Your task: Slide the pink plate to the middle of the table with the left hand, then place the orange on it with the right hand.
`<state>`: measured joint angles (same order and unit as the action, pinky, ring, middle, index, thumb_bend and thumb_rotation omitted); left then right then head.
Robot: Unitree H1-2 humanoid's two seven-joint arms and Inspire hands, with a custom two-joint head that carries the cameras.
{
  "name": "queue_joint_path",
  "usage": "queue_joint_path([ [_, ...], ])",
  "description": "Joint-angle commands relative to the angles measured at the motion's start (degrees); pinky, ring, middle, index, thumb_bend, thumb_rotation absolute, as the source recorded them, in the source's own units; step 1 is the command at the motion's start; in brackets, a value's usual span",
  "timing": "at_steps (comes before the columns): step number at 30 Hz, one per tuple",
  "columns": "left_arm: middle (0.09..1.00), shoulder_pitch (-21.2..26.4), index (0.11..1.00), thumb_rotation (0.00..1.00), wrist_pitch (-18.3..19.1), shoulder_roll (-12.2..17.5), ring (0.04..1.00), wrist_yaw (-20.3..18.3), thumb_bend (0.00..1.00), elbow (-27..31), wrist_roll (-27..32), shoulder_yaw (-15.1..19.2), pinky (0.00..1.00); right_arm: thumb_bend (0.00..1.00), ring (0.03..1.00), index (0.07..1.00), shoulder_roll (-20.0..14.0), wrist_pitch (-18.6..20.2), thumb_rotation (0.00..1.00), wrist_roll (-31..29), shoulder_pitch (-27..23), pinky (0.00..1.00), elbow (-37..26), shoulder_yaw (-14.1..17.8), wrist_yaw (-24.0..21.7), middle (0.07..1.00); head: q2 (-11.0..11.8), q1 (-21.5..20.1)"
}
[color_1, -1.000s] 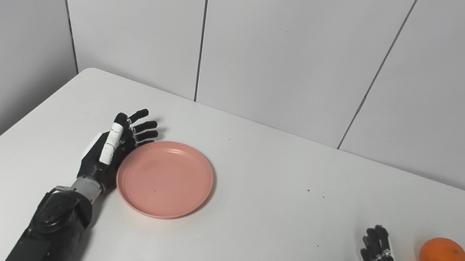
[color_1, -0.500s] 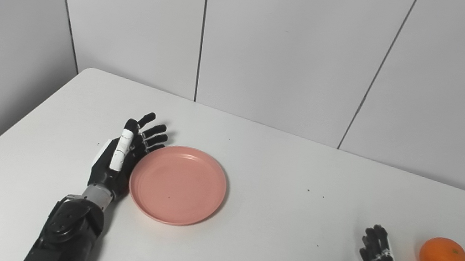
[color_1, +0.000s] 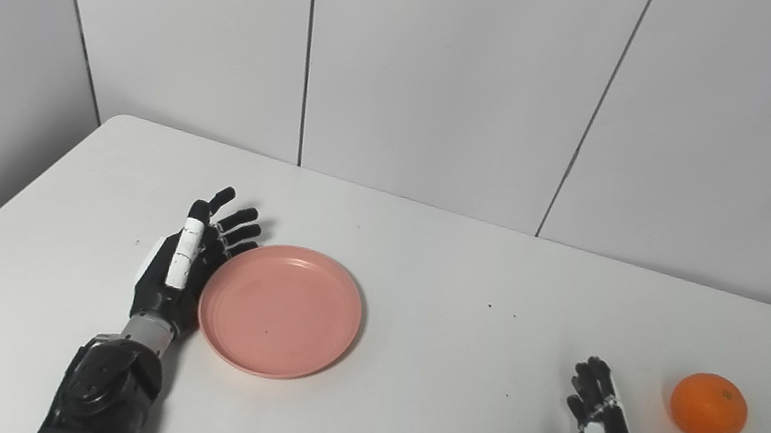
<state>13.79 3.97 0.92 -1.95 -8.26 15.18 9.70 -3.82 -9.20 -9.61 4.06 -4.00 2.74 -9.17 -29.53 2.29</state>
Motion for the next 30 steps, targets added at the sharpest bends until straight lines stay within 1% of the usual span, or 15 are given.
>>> queue_joint_path([
  [1, 0.796, -0.67, 0.905, 0.84, 1.99, -1.04, 0.783, 0.34, 0.98, 0.48, 0.59, -0.40, 0.80, 0.79, 0.941, 0.918, 3.21, -0.13, 0.86, -0.37, 4.59, 0.96, 4.84, -1.86, 0.35, 0.923, -0.14, -0.35],
  [7, 0.797, -1.28, 0.916, 0.85, 1.37, -1.93, 0.790, 0.40, 0.95, 0.37, -0.28, -1.29, 0.80, 0.82, 0.941, 0.917, 3.96, 0.11, 0.86, 0.20, 4.56, 0.97, 4.64, -2.63, 0.98, 0.924, -0.43, -2.24],
  [12, 0.801, -1.58, 0.916, 0.86, 1.07, -2.25, 0.789, 0.52, 0.95, -0.05, -0.81, -1.81, 0.80, 0.83, 0.934, 0.907, 4.55, -0.14, 0.87, 1.56, 4.38, 0.95, 4.79, -3.20, 1.63, 0.915, -0.63, -4.20],
  [18, 0.813, -1.50, 0.919, 0.87, 0.55, -2.67, 0.796, 0.73, 0.94, -0.59, -1.16, -2.41, 0.79, 0.83, 0.937, 0.907, 5.45, -0.53, 0.87, 1.85, 4.08, 0.96, 5.37, -3.54, 1.81, 0.916, -0.74, -6.07],
  [26, 0.821, -1.11, 0.926, 0.87, -0.21, -3.70, 0.811, 1.12, 0.91, -1.10, -1.06, -2.43, 0.81, 0.85, 0.938, 0.901, 6.75, -0.26, 0.86, 2.90, 3.71, 0.96, 5.49, -4.06, 2.35, 0.912, -0.99, -8.51],
  [30, 0.829, -1.15, 0.936, 0.87, -1.71, -4.42, 0.822, 0.80, 0.89, -1.59, -0.58, -2.30, 0.84, 0.86, 0.936, 0.901, 7.16, -0.81, 0.86, 3.62, 3.32, 0.96, 6.04, -4.34, 2.65, 0.911, -1.02, -9.48],
])
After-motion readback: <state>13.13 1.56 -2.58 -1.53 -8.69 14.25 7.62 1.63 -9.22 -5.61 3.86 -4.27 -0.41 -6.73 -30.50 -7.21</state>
